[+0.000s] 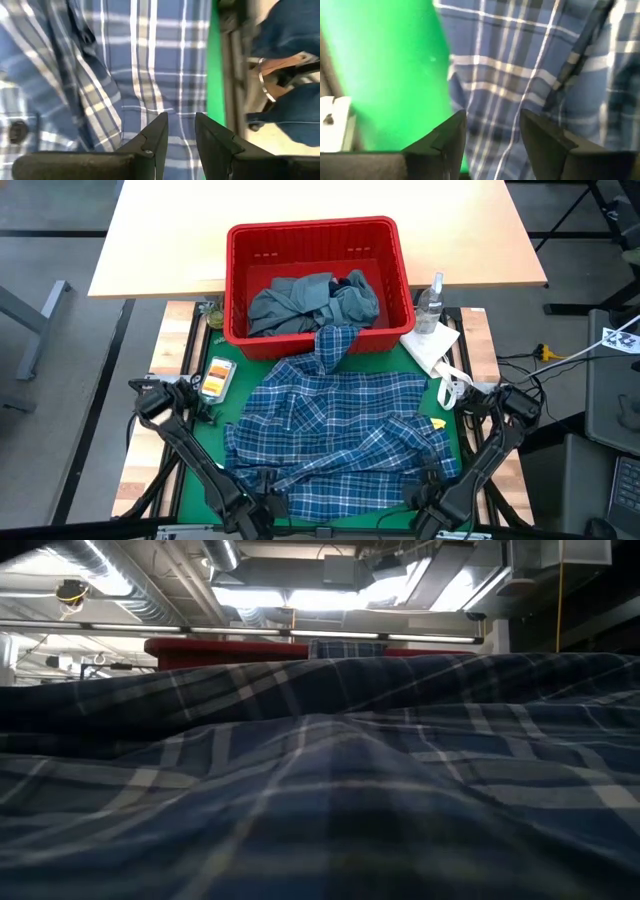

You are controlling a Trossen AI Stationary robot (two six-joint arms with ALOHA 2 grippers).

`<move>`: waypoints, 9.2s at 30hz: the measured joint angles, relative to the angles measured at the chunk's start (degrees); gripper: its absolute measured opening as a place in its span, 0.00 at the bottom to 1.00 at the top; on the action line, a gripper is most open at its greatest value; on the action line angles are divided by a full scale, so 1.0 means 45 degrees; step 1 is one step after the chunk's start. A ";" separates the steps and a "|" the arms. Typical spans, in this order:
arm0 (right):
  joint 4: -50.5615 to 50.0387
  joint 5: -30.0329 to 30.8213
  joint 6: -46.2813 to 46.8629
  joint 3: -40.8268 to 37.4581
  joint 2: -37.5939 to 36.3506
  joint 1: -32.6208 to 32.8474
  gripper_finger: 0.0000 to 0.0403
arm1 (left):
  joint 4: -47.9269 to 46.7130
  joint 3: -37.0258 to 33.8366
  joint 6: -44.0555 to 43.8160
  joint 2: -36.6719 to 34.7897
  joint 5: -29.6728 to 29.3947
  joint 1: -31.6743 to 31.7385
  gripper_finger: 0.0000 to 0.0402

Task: Fold Laundry from Bin
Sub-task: Fold the blue shirt

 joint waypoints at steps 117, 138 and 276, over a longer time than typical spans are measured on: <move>0.3957 0.3181 -0.8221 -1.0428 -0.7871 -1.5855 0.03 | -0.1361 -0.0160 1.0357 -0.4957 0.4213 0.9826 0.23; -0.4588 0.5056 -1.0441 -0.2302 -0.7934 -1.5855 0.01 | -0.1361 -0.0160 1.0357 -0.4957 0.4176 0.9828 0.23; -0.4490 0.1695 -1.2334 -0.0048 -0.8272 -1.5933 0.01 | 0.0187 0.0491 0.8699 -0.5950 0.1382 1.4575 0.00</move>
